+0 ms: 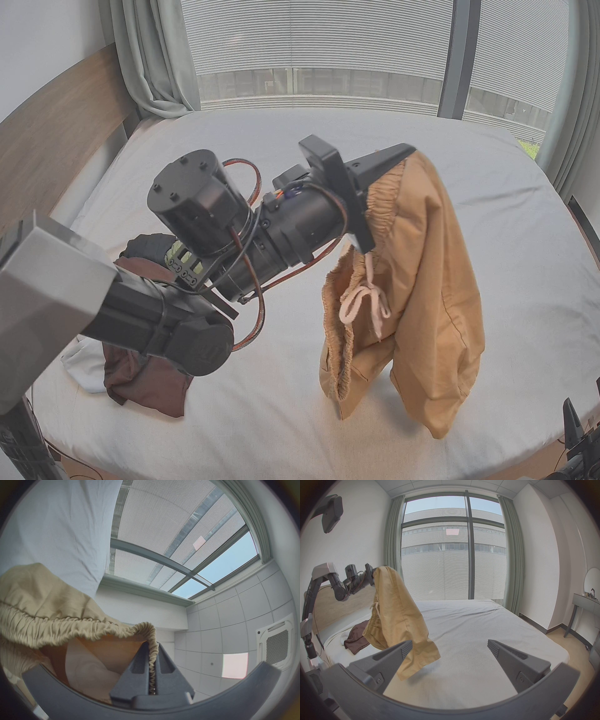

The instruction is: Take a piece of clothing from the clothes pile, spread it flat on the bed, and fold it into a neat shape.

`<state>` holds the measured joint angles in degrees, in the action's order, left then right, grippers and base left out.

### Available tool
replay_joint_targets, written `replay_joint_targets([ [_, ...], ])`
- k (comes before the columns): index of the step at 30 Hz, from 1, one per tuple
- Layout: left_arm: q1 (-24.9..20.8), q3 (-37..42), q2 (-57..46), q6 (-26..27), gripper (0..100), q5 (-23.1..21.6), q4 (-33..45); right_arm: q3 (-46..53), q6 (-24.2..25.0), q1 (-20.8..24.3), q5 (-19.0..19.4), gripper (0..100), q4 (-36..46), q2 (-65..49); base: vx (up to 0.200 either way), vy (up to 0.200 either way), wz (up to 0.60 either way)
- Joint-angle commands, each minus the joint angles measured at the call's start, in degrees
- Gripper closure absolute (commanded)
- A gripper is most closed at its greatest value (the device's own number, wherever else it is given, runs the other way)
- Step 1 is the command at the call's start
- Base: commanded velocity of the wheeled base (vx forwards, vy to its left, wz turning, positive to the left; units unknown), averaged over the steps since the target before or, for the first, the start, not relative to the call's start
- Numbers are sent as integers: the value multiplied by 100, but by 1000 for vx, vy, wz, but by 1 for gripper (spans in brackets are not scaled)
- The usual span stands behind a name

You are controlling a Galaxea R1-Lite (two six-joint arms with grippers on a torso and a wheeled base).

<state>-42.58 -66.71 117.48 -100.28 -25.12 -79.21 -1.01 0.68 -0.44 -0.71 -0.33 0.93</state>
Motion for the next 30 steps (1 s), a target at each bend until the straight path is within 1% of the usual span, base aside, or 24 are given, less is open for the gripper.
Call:
replay_joint_targets([
  [1, 523, 343, 214, 316, 100, 16, -138, 101, 2, 0, 0, 0, -2, -49, 0, 0, 0],
  [2, 532, 351, 214, 325, 100, 16, -147, 101, 2, 0, -8, 0, -2, -49, 0, 0, 0],
  [4, 725, 606, 126, 527, 100, 8, -252, 101, 2, 0, 0, 0, -2, -49, 0, 0, 0],
  [6, 760, 756, 108, 703, 100, 8, -314, 101, 2, 0, 0, 0, -2, -49, 0, 0, 0],
  [10, 910, 1151, 108, 1256, 100, 8, -481, 101, 2, 0, 0, 0, -2, -49, 0, 0, 0],
  [12, 1006, 1345, 100, 1432, 100, 8, -630, 101, 2, 0, 0, 0, -2, -49, 0, 0, 0],
  [15, 1182, 1608, 56, 1494, 100, 8, -876, 101, 2, 0, 0, 0, -2, -49, 0, 0, 0],
  [17, 1182, 1608, 56, 1494, 100, 8, -876, 101, 2, 0, 0, 0, -2, -49, 0, 0, 0],
  [18, 1481, 1881, -103, 1599, 100, -80, -920, 101, 2, 0, 0, 0, -2, -49, 0, 0, 0],
  [19, 1560, 1960, -164, 1652, 100, -107, -920, 101, 2, 0, 0, 0, -2, -49, 0, 0, 0],
  [22, 1753, 2259, -243, 2021, 100, -309, -920, 101, 2, 0, 0, 0, -2, -49, 0, 0, 0],
  [23, 1824, 2390, -243, 2250, 100, -405, -929, 101, -7, 0, 0, 0, -2, -49, 0, 0, 0],
  [27, 1955, 2804, -234, 2865, 100, -458, -929, 101, 2, 0, 0, 0, -2, -49, 0, 0, 0],
  [30, 2096, 2927, -199, 3014, 100, -467, -929, 101, -7, 0, -8, 0, -2, -49, 0, 0, 0],
])
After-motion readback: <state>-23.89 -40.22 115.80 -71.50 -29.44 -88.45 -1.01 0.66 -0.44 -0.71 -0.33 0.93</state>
